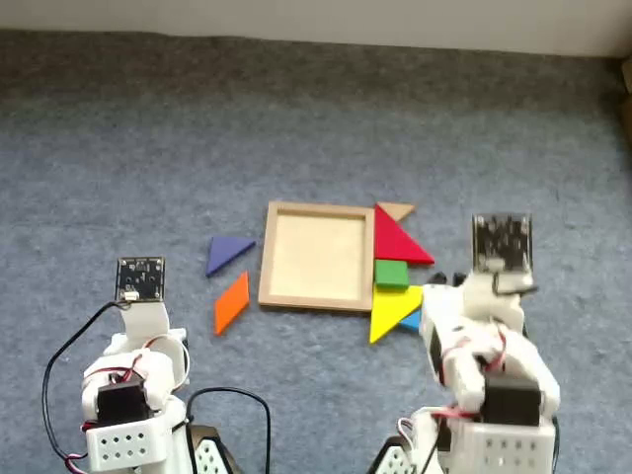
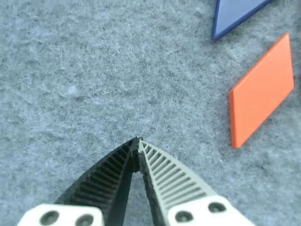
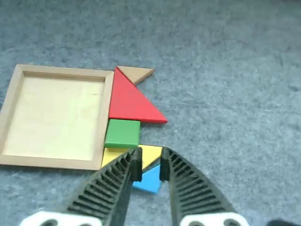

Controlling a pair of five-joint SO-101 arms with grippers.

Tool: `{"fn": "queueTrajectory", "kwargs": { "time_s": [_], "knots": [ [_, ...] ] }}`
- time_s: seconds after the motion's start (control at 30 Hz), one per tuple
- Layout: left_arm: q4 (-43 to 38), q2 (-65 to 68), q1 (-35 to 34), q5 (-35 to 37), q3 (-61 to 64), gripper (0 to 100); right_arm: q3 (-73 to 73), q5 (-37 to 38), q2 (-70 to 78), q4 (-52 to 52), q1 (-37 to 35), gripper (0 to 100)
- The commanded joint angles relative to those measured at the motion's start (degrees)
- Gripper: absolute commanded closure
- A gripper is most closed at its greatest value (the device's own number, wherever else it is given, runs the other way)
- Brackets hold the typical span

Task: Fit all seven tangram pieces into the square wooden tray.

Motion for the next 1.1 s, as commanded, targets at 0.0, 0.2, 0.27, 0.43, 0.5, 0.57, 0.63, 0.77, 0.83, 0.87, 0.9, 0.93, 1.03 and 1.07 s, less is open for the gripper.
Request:
{"fn": "queueTrajectory", "kwargs": {
  "time_s": [0.0, 0.2, 0.27, 0.43, 0.5, 0.57, 0.63, 0.77, 0.83, 0.87, 0.9, 0.93, 1.03, 1.07],
  "knots": [
    [0.26, -1.54, -0.4, -0.18, 1.1, 99, -10.15, -3.43, 17.45, 0.31, -3.12, 80.7],
    [0.26, -1.54, -0.4, -0.18, 1.1, 99, -21.58, -3.34, 37.67, 0.31, -5.93, 71.4],
    [0.26, -1.54, -0.4, -0.18, 1.1, 99, -25.54, -3.25, 43.3, 0.22, -7.34, 71.4],
    [0.26, -1.54, -0.4, -0.18, 1.1, 99, -34.95, -3.08, 56.4, 0.22, -11.82, 71.3],
    [0.26, -1.54, -0.4, -0.18, 1.1, 99, -38.46, -0.62, 61.58, 0.22, -13.32, 71.3],
    [0.26, -1.54, -0.4, -0.18, 1.1, 99, -41.8, 2.64, 66.59, 0.22, -14.37, 71.3],
    [0.26, -1.54, -0.4, -0.18, 1.1, 99, -45.05, 5.01, 71.6, 0.22, -14.64, 71.3],
    [0.26, -1.54, -0.4, -0.18, 1.1, 99, -51.38, 7.38, 81.1, 0.22, -14.2, 71.3],
    [0.26, -1.54, -0.4, -0.18, 1.1, 99, -53.93, 8.09, 84.97, 0.22, -14.2, 71.3],
    [0.26, -1.54, -0.4, -0.18, 1.1, 99, -54.99, 8.35, 86.81, 0.22, -14.2, 71.3],
    [0.26, -1.54, -0.4, -0.18, 1.1, 99, -56.04, 8.35, 88.48, 0.22, -14.2, 71.3],
    [0.26, -1.54, -0.4, -0.18, 1.1, 99, -57.1, 8.35, 90.07, 0.22, -14.2, 71.3],
    [0.26, -1.54, -0.4, -0.18, 1.1, 99, -60.79, 8.35, 94.2, 0.22, -13.76, 71.3],
    [0.26, -1.54, -0.4, -0.18, 1.1, 99, -61.93, 8.35, 95.34, 0.22, -13.05, 71.3]
  ]
}}
